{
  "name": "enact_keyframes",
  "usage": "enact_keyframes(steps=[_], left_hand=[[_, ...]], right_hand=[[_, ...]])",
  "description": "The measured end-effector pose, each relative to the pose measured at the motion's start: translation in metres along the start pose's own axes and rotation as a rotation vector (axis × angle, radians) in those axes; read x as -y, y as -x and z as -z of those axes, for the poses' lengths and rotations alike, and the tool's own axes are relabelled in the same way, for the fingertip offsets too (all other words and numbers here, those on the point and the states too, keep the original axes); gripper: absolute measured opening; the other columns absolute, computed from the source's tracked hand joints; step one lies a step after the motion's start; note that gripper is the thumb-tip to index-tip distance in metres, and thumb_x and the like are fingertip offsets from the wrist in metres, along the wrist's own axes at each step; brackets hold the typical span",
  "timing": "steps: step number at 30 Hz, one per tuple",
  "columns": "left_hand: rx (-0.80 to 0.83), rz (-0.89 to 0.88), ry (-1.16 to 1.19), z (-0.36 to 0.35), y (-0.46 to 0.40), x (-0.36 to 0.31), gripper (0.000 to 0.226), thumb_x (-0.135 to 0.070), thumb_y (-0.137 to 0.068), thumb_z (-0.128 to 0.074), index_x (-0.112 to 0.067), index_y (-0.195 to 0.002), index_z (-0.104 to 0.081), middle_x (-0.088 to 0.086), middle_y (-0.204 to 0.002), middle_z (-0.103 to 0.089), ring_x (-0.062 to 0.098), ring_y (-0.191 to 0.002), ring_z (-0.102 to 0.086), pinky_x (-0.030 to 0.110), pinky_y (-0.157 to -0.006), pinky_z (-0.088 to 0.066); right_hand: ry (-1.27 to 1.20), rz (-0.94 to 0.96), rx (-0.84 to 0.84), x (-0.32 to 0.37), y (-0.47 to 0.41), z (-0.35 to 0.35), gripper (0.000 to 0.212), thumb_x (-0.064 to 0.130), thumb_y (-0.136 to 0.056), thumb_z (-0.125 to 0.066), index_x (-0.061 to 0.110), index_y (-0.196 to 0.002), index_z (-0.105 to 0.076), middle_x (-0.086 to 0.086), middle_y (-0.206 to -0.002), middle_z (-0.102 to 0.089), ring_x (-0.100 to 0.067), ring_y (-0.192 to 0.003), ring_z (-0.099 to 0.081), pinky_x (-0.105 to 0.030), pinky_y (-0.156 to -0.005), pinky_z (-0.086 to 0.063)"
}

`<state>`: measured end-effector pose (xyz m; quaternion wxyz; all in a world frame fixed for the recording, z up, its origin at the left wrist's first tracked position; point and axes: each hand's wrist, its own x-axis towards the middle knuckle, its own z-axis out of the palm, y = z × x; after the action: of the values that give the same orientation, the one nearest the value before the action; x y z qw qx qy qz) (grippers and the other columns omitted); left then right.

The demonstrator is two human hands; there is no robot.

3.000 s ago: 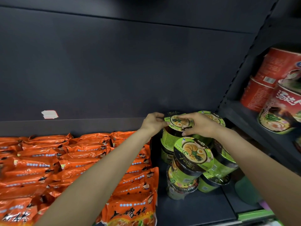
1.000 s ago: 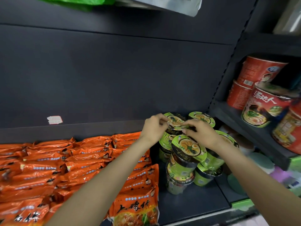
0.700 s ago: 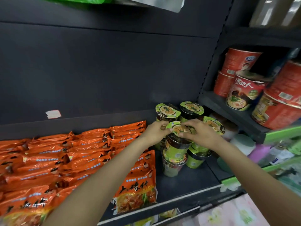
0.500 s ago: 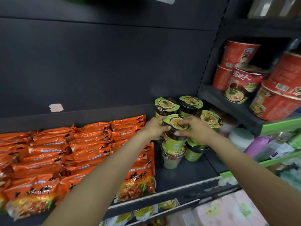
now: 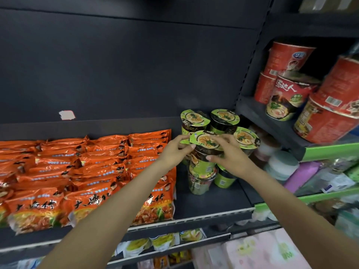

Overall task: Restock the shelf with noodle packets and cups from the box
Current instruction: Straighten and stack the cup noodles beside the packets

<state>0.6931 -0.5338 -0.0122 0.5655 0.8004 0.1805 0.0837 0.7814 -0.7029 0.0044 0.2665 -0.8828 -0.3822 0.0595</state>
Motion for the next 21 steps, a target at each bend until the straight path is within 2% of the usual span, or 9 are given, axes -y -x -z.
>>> enact_keyframes(steps=[4,5,7,8,9,11,14,18,21], left_hand=[[0.052,0.094,0.013,-0.013,0.01,0.015,0.06,-0.017,-0.087,-0.066,-0.01,-0.139,-0.036,0.01,-0.124,-0.059,0.018,-0.114,-0.055,0.034,-0.1,-0.044],[0.067,0.12,-0.004,-0.018,0.013,0.019,0.06,-0.012,-0.086,-0.066,-0.008,-0.138,-0.037,0.011,-0.127,-0.056,0.019,-0.116,-0.053,0.032,-0.1,-0.043],[0.087,0.163,-0.026,-0.025,0.016,0.029,0.058,-0.006,-0.086,-0.064,-0.006,-0.138,-0.038,0.011,-0.133,-0.052,0.02,-0.121,-0.049,0.028,-0.099,-0.041],[0.094,0.178,-0.03,-0.028,0.016,0.032,0.059,-0.005,-0.087,-0.063,-0.006,-0.139,-0.037,0.01,-0.136,-0.049,0.021,-0.125,-0.047,0.026,-0.098,-0.039],[0.101,0.188,-0.036,-0.029,0.017,0.035,0.06,-0.004,-0.087,-0.062,-0.006,-0.14,-0.035,0.009,-0.138,-0.047,0.021,-0.127,-0.045,0.024,-0.097,-0.038],[0.115,0.205,-0.043,-0.032,0.017,0.038,0.061,-0.003,-0.087,-0.062,-0.006,-0.141,-0.035,0.007,-0.138,-0.047,0.022,-0.13,-0.043,0.021,-0.095,-0.035],[0.14,0.227,-0.05,-0.037,0.018,0.039,0.058,-0.002,-0.087,-0.061,-0.006,-0.139,-0.038,0.007,-0.134,-0.049,0.02,-0.128,-0.044,0.019,-0.091,-0.033],[0.156,0.231,-0.081,-0.039,0.014,0.038,0.047,-0.002,-0.085,-0.062,-0.006,-0.13,-0.05,0.007,-0.13,-0.055,0.02,-0.122,-0.048,0.02,-0.088,-0.034],[0.182,0.233,-0.093,-0.039,0.011,0.039,0.045,-0.003,-0.084,-0.063,-0.008,-0.127,-0.054,0.003,-0.119,-0.058,0.014,-0.109,-0.05,0.022,-0.089,-0.037]], right_hand=[[-0.125,-0.074,-0.214,-0.009,0.029,-0.024,0.082,0.02,-0.086,-0.067,0.012,-0.15,-0.015,-0.008,-0.147,-0.023,-0.018,-0.137,-0.026,-0.003,-0.096,-0.012],[-0.141,-0.079,-0.242,-0.011,0.033,-0.03,0.083,0.017,-0.087,-0.066,0.01,-0.15,-0.013,-0.008,-0.149,-0.021,-0.018,-0.138,-0.026,-0.004,-0.099,-0.011],[-0.203,-0.102,-0.284,-0.015,0.037,-0.041,0.084,0.013,-0.087,-0.065,0.007,-0.15,-0.009,-0.009,-0.151,-0.02,-0.017,-0.137,-0.03,-0.015,-0.11,-0.02],[-0.262,-0.123,-0.299,-0.016,0.039,-0.045,0.085,0.011,-0.087,-0.065,0.007,-0.15,-0.008,-0.01,-0.151,-0.023,-0.015,-0.134,-0.035,-0.021,-0.11,-0.028],[-0.327,-0.15,-0.307,-0.016,0.041,-0.049,0.084,0.009,-0.087,-0.064,0.007,-0.15,-0.008,-0.01,-0.149,-0.028,-0.012,-0.129,-0.041,-0.022,-0.106,-0.035],[-0.38,-0.181,-0.296,-0.02,0.043,-0.059,0.076,0.008,-0.089,-0.062,0.008,-0.149,-0.016,-0.01,-0.144,-0.04,-0.014,-0.124,-0.049,-0.02,-0.097,-0.043],[-0.275,-0.177,-0.19,-0.032,0.046,-0.079,0.061,0.013,-0.088,-0.063,0.015,-0.143,-0.035,-0.009,-0.133,-0.051,-0.022,-0.123,-0.05,-0.032,-0.097,-0.046],[-0.162,-0.204,-0.046,-0.039,0.042,-0.091,0.057,0.018,-0.09,-0.06,0.013,-0.142,-0.038,-0.008,-0.137,-0.044,-0.023,-0.132,-0.034,-0.026,-0.097,-0.034],[-0.134,-0.218,-0.019,-0.043,0.039,-0.091,0.05,0.019,-0.091,-0.06,0.014,-0.138,-0.045,-0.009,-0.141,-0.038,-0.021,-0.131,-0.036,-0.028,-0.099,-0.039]])
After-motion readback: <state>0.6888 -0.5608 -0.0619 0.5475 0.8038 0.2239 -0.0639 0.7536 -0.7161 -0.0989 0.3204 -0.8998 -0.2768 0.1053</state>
